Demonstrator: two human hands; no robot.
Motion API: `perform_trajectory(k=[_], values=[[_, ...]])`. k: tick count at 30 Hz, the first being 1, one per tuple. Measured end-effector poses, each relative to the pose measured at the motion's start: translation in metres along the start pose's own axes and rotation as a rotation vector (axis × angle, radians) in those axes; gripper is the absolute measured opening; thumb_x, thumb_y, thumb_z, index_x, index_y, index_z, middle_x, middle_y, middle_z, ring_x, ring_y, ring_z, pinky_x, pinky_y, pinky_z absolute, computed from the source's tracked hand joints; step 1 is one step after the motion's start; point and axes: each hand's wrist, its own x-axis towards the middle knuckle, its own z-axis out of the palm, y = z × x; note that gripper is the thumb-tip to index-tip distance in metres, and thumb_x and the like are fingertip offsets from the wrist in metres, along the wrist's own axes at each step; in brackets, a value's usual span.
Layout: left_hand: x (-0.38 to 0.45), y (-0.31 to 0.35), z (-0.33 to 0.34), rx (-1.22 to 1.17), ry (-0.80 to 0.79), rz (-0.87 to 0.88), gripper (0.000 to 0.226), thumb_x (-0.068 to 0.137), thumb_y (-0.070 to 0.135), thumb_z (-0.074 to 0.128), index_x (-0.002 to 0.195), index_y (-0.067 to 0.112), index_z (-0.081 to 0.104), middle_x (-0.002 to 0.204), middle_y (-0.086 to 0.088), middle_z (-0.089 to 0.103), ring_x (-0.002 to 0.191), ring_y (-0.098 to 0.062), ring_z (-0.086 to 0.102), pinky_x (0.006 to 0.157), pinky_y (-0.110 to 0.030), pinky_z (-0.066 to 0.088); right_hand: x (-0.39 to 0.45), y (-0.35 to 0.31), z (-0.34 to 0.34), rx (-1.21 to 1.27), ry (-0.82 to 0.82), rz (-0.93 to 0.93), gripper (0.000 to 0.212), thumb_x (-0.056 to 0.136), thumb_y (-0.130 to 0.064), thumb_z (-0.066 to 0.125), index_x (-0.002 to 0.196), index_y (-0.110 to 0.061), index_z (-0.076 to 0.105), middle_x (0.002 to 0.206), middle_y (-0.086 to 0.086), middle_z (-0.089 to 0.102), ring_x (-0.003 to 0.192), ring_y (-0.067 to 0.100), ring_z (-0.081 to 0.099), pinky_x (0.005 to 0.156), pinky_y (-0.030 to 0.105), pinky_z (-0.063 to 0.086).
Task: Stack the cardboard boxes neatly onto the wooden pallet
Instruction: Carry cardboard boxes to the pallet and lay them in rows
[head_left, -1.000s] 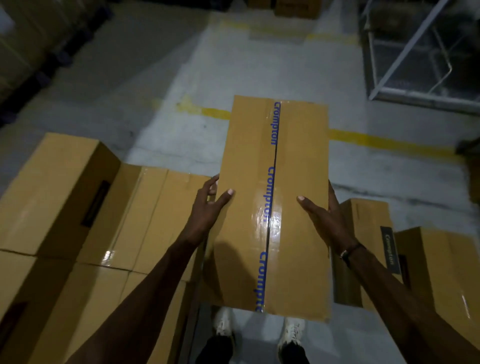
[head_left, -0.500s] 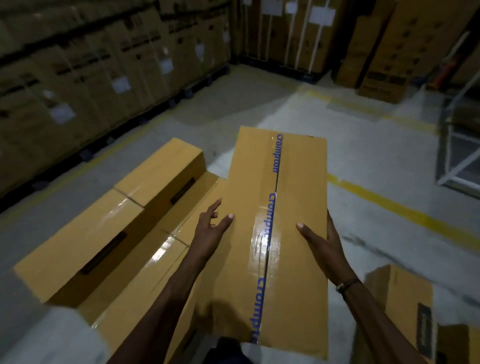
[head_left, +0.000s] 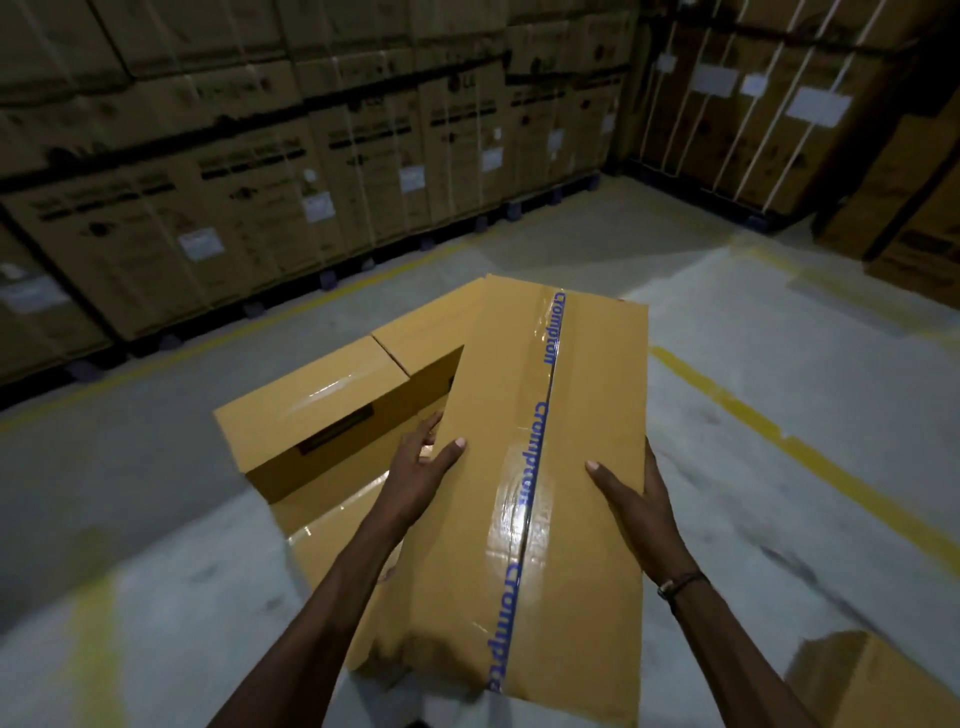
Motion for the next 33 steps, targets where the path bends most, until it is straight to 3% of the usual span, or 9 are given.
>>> perform_trajectory(k=[5,9,14,20,25,33], values=[[-0.003,-0.009,-0.052,0.017,0.006,-0.021,0.067,0.098,0.051,0.066,0.157,0.045,0.036,0.139,0.006,0.04,0.121,-0.017,0.05,0.095,-0.037,0.046,-0.012,0.002,0.053,0.015,-0.012,0.004,0.076,0.082,-0.05,0.087,0.147,-0.048,0.048,0.134,-0.011,0.069,0.119,0.019,0.07,0.1,0.054,0.058],[0.004,-0.025,-0.097,0.009,-0.002,-0.037,0.067,0.097,0.054,0.065,0.156,0.049,0.034,0.137,0.007,0.039,0.103,-0.003,0.051,0.088,-0.035,0.047,-0.018,0.009,0.099,0.018,0.004,0.032,0.085,0.078,-0.054,0.09,0.15,-0.049,0.045,0.138,-0.01,0.068,0.123,0.02,0.068,0.103,0.054,0.056],[0.021,-0.041,-0.158,0.023,-0.053,-0.013,0.068,0.098,0.053,0.063,0.159,0.045,0.033,0.146,0.004,0.039,0.114,-0.013,0.049,0.091,-0.036,0.044,-0.025,0.025,0.163,-0.008,0.061,0.066,0.097,0.072,-0.065,0.089,0.153,-0.055,0.037,0.141,-0.015,0.065,0.126,0.017,0.066,0.105,0.053,0.055],[0.063,-0.052,-0.215,0.041,-0.173,0.047,0.064,0.099,0.051,0.063,0.157,0.044,0.037,0.149,0.003,0.039,0.124,-0.009,0.043,0.098,-0.036,0.041,-0.04,0.03,0.232,0.018,0.178,0.041,0.097,0.073,-0.066,0.088,0.154,-0.054,0.036,0.143,-0.017,0.062,0.129,0.015,0.063,0.107,0.051,0.054],[0.101,-0.051,-0.228,0.079,-0.279,0.077,0.066,0.097,0.055,0.065,0.156,0.046,0.038,0.143,0.01,0.039,0.127,-0.007,0.041,0.1,-0.036,0.041,-0.042,0.026,0.257,0.06,0.279,0.028,0.093,0.072,-0.067,0.088,0.151,-0.053,0.04,0.139,-0.015,0.065,0.126,0.017,0.065,0.104,0.055,0.055],[0.185,-0.034,-0.184,0.119,-0.362,0.131,0.061,0.098,0.048,0.067,0.154,0.04,0.046,0.142,0.005,0.05,0.129,-0.013,0.052,0.107,-0.037,0.047,0.02,0.03,0.245,0.124,0.4,0.056,0.093,0.069,-0.064,0.089,0.15,-0.049,0.046,0.136,-0.012,0.068,0.121,0.017,0.069,0.101,0.054,0.057]])
